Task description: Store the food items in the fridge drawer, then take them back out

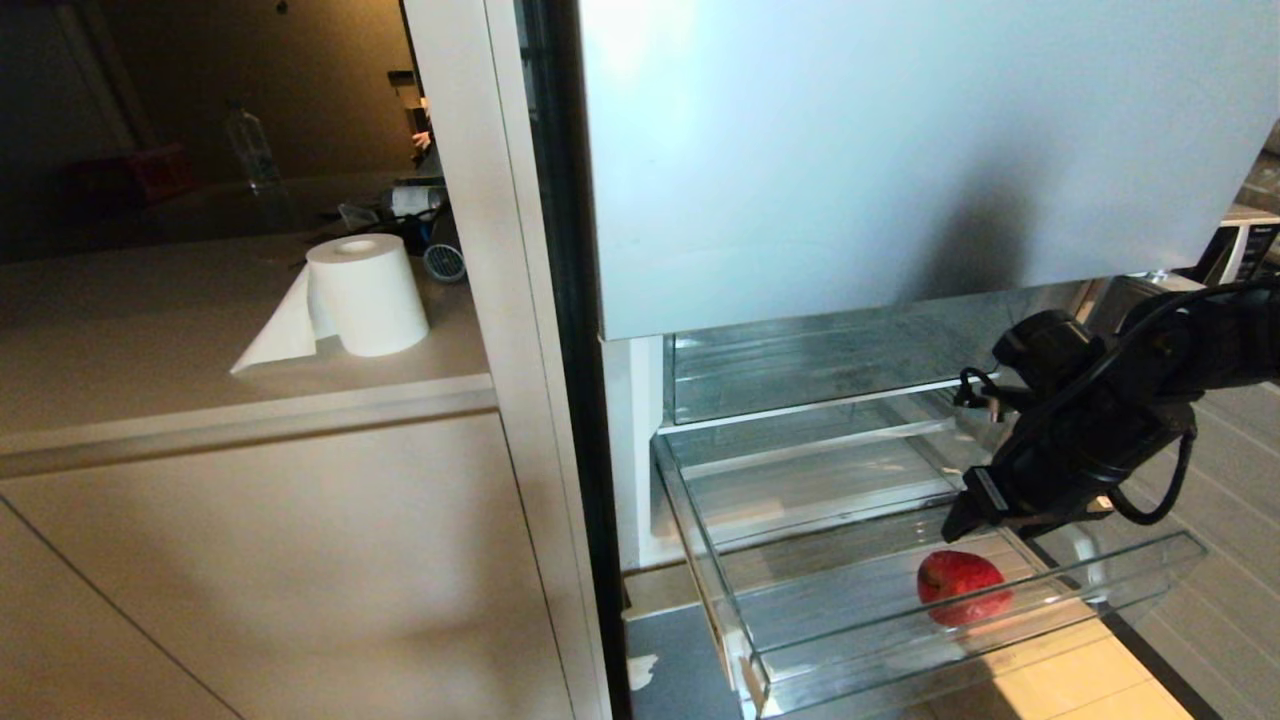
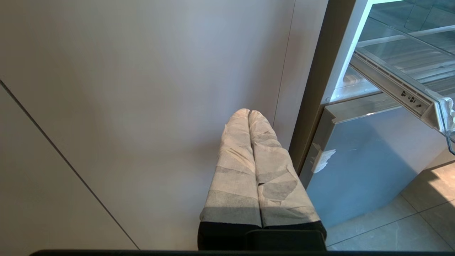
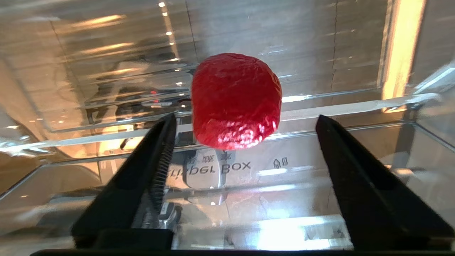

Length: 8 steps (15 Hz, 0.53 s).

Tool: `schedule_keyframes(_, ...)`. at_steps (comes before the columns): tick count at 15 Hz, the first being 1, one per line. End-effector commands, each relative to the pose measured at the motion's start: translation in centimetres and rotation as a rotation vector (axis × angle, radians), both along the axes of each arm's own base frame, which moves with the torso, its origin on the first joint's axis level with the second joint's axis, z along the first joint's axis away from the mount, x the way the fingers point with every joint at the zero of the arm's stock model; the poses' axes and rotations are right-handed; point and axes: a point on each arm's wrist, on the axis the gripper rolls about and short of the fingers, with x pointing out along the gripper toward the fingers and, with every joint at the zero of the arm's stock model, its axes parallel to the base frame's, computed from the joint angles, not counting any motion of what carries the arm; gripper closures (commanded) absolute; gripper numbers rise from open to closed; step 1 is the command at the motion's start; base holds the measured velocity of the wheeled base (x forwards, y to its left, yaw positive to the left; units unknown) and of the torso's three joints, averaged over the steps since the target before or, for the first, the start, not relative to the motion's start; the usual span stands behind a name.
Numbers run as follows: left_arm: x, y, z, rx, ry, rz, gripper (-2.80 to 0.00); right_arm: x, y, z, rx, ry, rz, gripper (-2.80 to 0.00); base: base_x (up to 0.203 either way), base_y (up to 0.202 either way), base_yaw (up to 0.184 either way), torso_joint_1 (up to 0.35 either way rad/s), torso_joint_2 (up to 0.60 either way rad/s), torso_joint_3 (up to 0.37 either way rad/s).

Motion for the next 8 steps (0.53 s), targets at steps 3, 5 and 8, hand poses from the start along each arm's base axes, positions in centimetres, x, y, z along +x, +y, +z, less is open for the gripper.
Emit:
schedule_keyframes(3, 0.0, 0.0, 0.0, 0.000, 0.001, 0.000, 0.00, 0.9, 0.1, -2.3, -0.007, 0.067, -0.003, -2.80, 0.000, 0.000, 0.000, 0.000, 0.00, 0.000)
schedule_keyframes(5, 0.0, 0.0, 0.0, 0.000, 0.000, 0.000, 0.00, 1.2, 0.1, -3.0, -0.008, 0.086, -0.005, -2.80, 0.000, 0.000, 0.000, 0.000, 0.00, 0.000)
schedule_keyframes(8, 0.0, 0.0, 0.0, 0.000, 0.000, 0.000, 0.00, 1.8, 0.2, -4.6, -0.011, 0.128, -0.003, -2.80, 0.000, 0.000, 0.000, 0.000, 0.00, 0.000)
